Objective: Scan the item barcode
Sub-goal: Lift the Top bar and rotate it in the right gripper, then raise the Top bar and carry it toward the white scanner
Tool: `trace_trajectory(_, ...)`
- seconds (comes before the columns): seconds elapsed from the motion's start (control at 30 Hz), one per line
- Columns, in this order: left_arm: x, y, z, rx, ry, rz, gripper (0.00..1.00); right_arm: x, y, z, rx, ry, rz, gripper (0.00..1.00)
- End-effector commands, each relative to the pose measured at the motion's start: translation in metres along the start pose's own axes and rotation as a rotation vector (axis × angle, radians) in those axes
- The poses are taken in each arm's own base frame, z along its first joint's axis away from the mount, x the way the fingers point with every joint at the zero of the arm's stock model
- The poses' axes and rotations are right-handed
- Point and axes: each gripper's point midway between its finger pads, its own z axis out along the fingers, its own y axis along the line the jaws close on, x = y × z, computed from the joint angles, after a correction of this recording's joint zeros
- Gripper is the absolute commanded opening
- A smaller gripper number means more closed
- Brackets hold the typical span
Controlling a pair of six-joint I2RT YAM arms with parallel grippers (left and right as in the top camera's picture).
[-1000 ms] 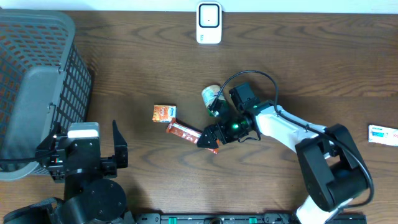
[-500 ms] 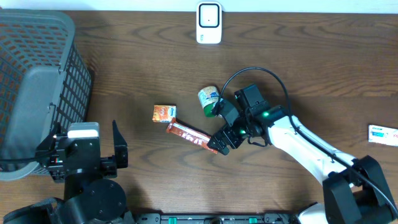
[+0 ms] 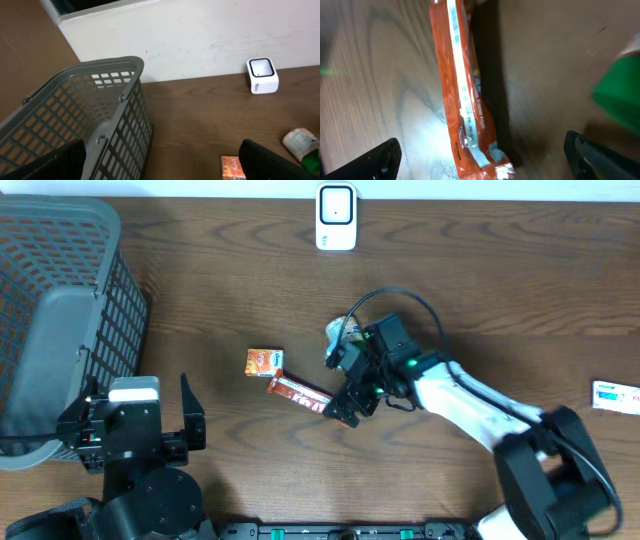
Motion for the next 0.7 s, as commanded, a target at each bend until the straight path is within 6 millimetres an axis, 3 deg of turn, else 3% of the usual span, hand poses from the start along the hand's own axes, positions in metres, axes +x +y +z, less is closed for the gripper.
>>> trace_trajectory(0.0,0.0,0.002,0.0,-0.008,-0.002,-0.008,0.98,-0.001,0.006,0.019,-0.042,0.035,-0.038,0.99)
trace_trajectory(0.27,0.0,0.002,0.0,-0.008,-0.002,-0.008,0.98,-0.011,0.008,0.053,-0.074,0.122,-0.093,0.98)
trace_trajectory(0.47,0.0,0.002,0.0,-0.008,-0.002,-0.008,0.98,0.008,0.003,0.064,-0.08,0.214,-0.047,0.79)
trace_trajectory(0.67,0.0,0.002,0.0,-0.008,-0.002,-0.008,0.98,0.033,0.018,0.061,-0.129,0.321,-0.064,0.59)
